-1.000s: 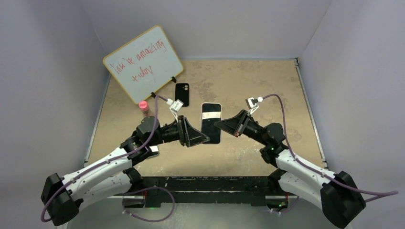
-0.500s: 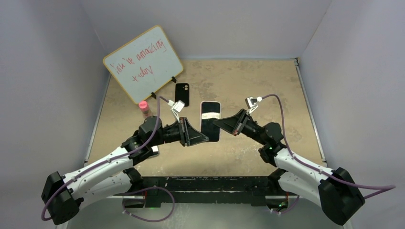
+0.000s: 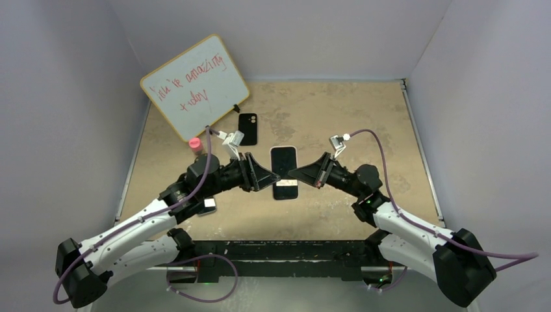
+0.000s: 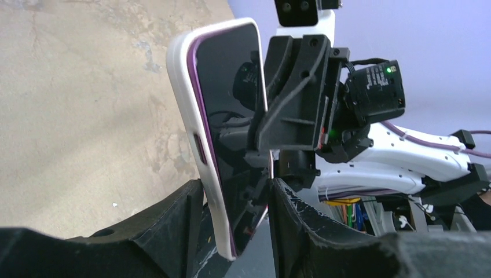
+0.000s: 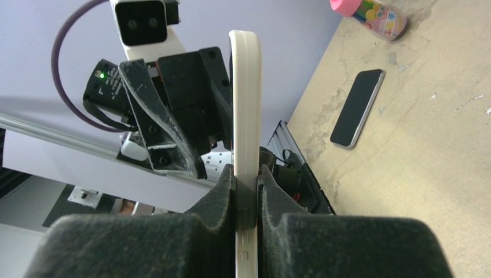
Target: Put the phone into the phone case
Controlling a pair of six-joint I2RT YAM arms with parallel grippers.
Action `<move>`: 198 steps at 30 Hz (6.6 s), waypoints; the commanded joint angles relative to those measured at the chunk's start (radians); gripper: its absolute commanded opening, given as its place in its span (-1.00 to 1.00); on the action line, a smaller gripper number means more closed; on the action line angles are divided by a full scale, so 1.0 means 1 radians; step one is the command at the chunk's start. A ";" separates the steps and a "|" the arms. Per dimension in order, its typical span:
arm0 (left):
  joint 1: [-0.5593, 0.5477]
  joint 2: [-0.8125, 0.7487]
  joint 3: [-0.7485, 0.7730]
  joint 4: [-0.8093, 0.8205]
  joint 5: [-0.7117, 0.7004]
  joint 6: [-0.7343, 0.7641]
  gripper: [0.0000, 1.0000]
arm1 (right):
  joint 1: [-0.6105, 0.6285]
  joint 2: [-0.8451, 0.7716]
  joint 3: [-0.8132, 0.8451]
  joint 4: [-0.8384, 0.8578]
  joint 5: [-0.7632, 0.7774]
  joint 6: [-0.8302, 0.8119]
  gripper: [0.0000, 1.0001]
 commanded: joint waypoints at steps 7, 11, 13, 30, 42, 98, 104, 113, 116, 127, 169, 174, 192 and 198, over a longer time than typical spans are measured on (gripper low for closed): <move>0.002 0.055 0.065 0.020 -0.079 0.000 -0.04 | -0.003 -0.024 0.039 0.059 -0.120 -0.033 -1.00; 0.003 0.045 0.066 0.040 -0.098 -0.017 -0.05 | -0.004 -0.032 0.021 0.096 -0.168 -0.013 -1.00; 0.003 0.035 0.059 0.057 -0.106 -0.021 -0.07 | -0.003 -0.043 0.012 0.105 -0.179 -0.004 -1.00; 0.009 0.041 0.082 -0.100 -0.246 0.046 -1.00 | -0.003 -0.057 0.046 -0.084 -0.138 -0.108 -1.00; 0.010 0.055 0.143 -0.194 -0.247 0.077 -0.12 | -0.003 -0.061 0.102 -0.131 -0.084 -0.118 -1.00; 0.020 0.076 0.031 -0.167 -0.051 0.007 -1.00 | -0.003 -0.035 0.001 -0.020 0.226 -0.033 -1.00; 0.019 0.061 0.064 -0.245 -0.096 0.056 0.11 | -0.004 -0.049 0.016 -0.108 0.242 -0.070 -1.00; 0.019 0.010 0.170 -0.454 -0.260 0.278 0.80 | -0.022 0.052 0.195 -0.392 0.216 -0.297 -1.00; 0.020 -0.001 0.188 -0.509 -0.301 0.340 0.81 | -0.054 0.131 0.271 -0.510 0.193 -0.368 -1.00; 0.019 0.080 0.181 -0.598 -0.306 0.345 0.93 | -0.270 0.480 0.404 -0.604 -0.011 -0.503 -1.00; 0.176 0.247 0.088 -0.495 -0.457 0.289 1.00 | -0.328 0.346 0.417 -0.896 0.233 -0.543 0.98; 0.176 0.413 0.258 -0.507 -0.482 0.363 0.87 | -0.272 0.305 0.412 -0.890 0.226 -0.528 0.96; 0.410 0.952 0.720 -0.384 -0.394 0.490 0.22 | -0.130 0.150 0.330 -0.875 0.259 -0.492 0.94; 0.465 1.053 0.746 -0.369 -0.361 0.503 -0.11 | -0.130 0.136 0.324 -0.876 0.251 -0.493 0.93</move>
